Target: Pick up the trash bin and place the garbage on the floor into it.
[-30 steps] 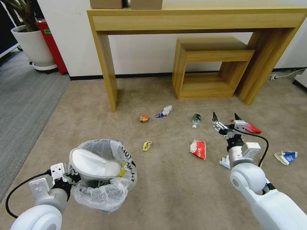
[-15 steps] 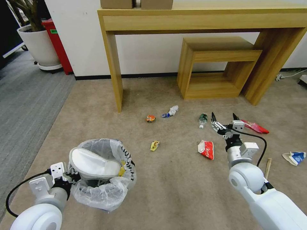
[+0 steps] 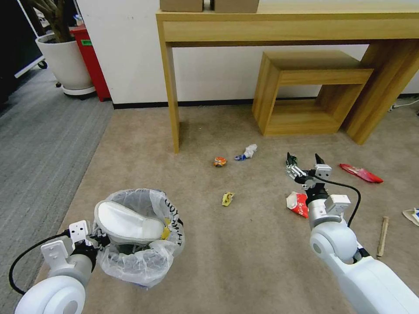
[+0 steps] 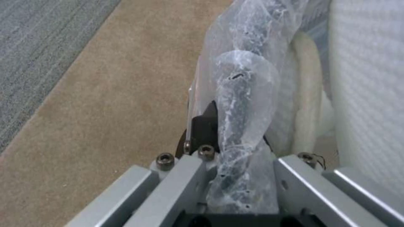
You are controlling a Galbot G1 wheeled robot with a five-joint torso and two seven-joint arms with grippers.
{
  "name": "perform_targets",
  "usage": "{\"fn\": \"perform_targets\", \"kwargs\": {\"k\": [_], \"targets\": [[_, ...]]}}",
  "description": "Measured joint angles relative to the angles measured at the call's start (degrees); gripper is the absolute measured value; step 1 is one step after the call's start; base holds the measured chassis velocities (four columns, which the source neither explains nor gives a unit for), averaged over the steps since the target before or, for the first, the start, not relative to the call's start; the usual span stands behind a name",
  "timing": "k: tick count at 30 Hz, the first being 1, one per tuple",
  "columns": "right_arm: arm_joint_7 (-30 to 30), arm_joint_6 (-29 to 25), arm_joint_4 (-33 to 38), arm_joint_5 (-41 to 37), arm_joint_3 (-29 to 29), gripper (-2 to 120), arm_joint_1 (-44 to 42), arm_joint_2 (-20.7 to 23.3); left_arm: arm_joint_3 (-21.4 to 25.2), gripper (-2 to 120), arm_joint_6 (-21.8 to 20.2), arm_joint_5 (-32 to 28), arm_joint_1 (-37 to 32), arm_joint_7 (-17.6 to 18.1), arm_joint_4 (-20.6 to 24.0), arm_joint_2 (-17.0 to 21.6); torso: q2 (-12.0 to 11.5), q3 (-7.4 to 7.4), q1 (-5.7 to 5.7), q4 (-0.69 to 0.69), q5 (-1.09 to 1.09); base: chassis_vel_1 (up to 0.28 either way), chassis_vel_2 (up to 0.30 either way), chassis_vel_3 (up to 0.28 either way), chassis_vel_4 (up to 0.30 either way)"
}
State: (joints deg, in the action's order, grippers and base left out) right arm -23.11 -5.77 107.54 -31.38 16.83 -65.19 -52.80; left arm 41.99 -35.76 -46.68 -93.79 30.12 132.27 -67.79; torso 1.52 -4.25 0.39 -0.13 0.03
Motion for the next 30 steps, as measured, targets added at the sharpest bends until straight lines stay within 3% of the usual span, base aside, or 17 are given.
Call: {"fn": "perform_targets", "kwargs": {"k": [15, 25, 27, 30], "targets": [[0.0, 0.9, -0.6, 0.4, -0.2, 82, 0.4, -0.3, -0.1, 1, 0.2, -0.3, 0.6, 0.0, -0.9, 0.2, 0.0, 0.01, -0.01, 0.00, -0.03, -0.018, 0.023, 0.022, -0.022], [0.0, 0.7, -0.6, 0.4, -0.2, 83, -0.1, -0.3, -0.2, 1, 0.3, -0.3, 0.6, 0.0, -0.9, 0.2, 0.0, 0.00, 0.00, 0.01, 0.00, -0.196, 0.203, 0.213, -0.195], [0.0, 0.6, -0.5, 0.4, 0.0, 84, -0.3, -0.3, -0.3, 1, 0.3, -0.3, 0.6, 0.0, -0.9, 0.1, 0.0, -0.01, 0.00, -0.01, -0.08, -0.256, 0.268, 0.264, -0.249], [0.0, 0.5, -0.4, 0.5, 0.0, 87, -0.5, -0.4, -0.4, 1, 0.4, -0.1, 0.5, 0.0, -0.8, 0.0, 0.0, -0.02, 0.01, 0.01, 0.02, -0.241, 0.228, 0.245, -0.264]]}}
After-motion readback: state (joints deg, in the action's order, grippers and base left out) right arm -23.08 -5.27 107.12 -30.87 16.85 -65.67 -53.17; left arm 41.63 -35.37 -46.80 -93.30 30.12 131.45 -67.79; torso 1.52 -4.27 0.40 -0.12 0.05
